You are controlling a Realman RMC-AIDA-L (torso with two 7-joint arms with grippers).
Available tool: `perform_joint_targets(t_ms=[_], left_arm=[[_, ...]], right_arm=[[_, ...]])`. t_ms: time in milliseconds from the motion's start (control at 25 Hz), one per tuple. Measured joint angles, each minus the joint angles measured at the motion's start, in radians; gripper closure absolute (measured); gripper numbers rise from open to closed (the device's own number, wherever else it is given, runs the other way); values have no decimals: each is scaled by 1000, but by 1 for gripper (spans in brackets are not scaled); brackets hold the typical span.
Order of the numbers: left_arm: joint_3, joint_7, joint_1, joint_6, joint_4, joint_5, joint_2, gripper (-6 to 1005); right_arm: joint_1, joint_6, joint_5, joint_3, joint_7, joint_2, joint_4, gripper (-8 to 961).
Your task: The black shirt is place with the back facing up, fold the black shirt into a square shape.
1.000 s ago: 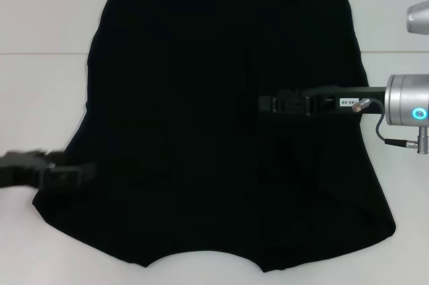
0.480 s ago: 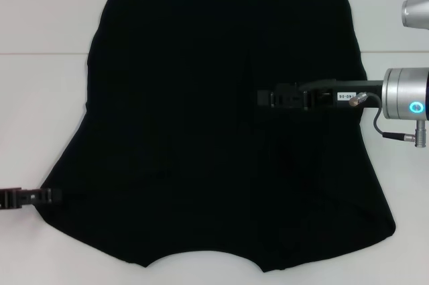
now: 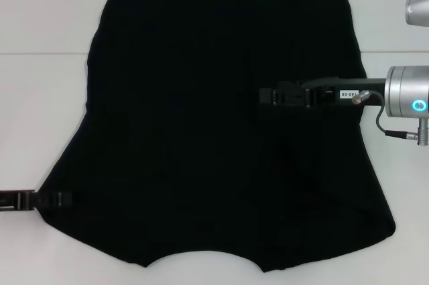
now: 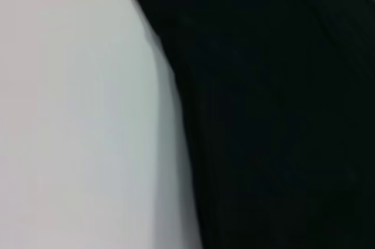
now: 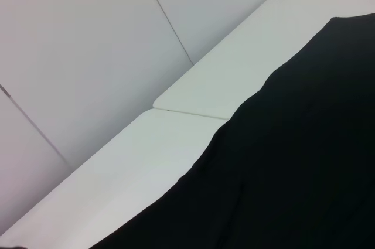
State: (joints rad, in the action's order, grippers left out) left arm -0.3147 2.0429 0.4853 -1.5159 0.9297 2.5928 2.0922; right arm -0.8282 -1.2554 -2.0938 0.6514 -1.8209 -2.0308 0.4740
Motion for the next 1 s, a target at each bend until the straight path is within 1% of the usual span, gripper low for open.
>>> perform_joint_targets(t_ms=[160,360,480,680,800,920,1000], left_arm=[[18,5,4,16,-12,5,-7,124],[19,9,5,18,-12,17,-8,347],[20,10,6,18,-12,21,-8,555],[20,10,7,19,-12,22,-8,737],[20,10,8,19,-12,20,-7,853],[21,11,9,19,-12,16,-7,972],[22,11,9,19,-12,14,-7,972]], right_arm=[[2,-3,0,2,0,2,0,249],[6,-7,0,1,0,4,0,250],[8,-13,0,1,0,6,0,250],[14,-21,-8,5,-11,12,1,249],[24,-30,-36,6,-38,27,2,249],[49,-74,-62,6,-73,55,4,248],[76,-129,-66,4,-86,77,8,248]])
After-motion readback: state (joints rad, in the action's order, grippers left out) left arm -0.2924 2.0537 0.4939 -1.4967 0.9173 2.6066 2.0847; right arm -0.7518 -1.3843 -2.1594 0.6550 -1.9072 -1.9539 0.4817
